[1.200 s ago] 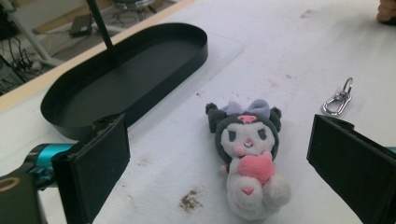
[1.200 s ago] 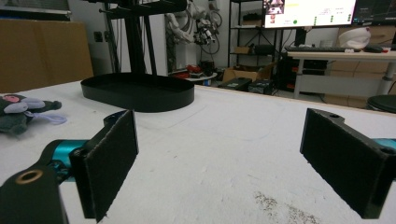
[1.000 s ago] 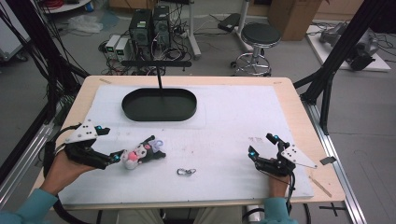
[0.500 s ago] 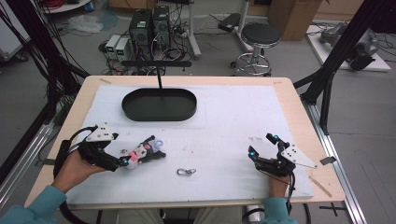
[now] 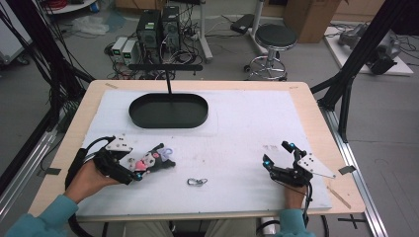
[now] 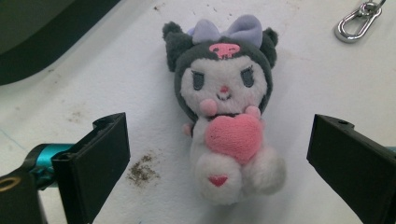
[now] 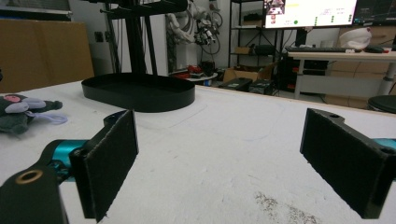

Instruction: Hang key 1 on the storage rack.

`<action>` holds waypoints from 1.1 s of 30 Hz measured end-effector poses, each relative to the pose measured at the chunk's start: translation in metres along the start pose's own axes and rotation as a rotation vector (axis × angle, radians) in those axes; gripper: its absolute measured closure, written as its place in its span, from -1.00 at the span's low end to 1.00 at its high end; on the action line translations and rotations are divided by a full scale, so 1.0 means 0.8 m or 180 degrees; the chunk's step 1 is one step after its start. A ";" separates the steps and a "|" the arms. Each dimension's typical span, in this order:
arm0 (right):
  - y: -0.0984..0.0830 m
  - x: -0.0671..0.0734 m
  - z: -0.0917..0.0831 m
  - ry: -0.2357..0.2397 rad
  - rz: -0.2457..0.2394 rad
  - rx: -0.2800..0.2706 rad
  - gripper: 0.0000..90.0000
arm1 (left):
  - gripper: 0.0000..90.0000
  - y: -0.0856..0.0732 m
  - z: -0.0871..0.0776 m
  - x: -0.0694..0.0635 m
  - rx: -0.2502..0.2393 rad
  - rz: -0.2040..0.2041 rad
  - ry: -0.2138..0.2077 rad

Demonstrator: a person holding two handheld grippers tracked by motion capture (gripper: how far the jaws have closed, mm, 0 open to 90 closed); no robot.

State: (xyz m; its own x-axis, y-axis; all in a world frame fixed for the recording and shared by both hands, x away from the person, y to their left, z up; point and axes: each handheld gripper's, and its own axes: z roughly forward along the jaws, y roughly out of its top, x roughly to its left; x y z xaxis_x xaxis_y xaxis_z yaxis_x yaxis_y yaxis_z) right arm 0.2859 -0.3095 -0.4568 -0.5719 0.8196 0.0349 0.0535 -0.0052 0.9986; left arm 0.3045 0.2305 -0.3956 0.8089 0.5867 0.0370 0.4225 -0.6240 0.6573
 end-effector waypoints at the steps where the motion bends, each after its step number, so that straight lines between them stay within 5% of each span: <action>1: 0.000 0.000 0.000 0.0002 -0.0003 -0.0003 -0.76 | -0.86 0.000 0.000 0.000 0.0000 0.0000 0.0000; 17: 0.000 0.000 0.000 0.0004 0.0002 -0.0003 -0.76 | -0.85 -0.001 0.021 -0.002 0.0340 -0.0064 -0.0068; 30: 0.000 0.000 -0.001 0.0010 0.0011 -0.0007 -0.76 | -0.51 -0.001 0.029 0.000 0.0553 -0.0131 -0.0129; 33: 0.000 0.000 -0.001 0.0008 0.0018 -0.0006 -0.76 | -0.27 -0.001 0.031 -0.002 0.0587 -0.0137 -0.0157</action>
State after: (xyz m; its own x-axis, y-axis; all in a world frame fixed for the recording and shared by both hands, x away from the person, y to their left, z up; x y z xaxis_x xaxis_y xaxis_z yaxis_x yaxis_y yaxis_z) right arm 0.2852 -0.3095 -0.4569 -0.5735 0.8182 0.0407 0.0552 -0.0110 0.9984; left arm 0.3136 0.2171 -0.4149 0.8057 0.5916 -0.0280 0.5212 -0.6857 0.5082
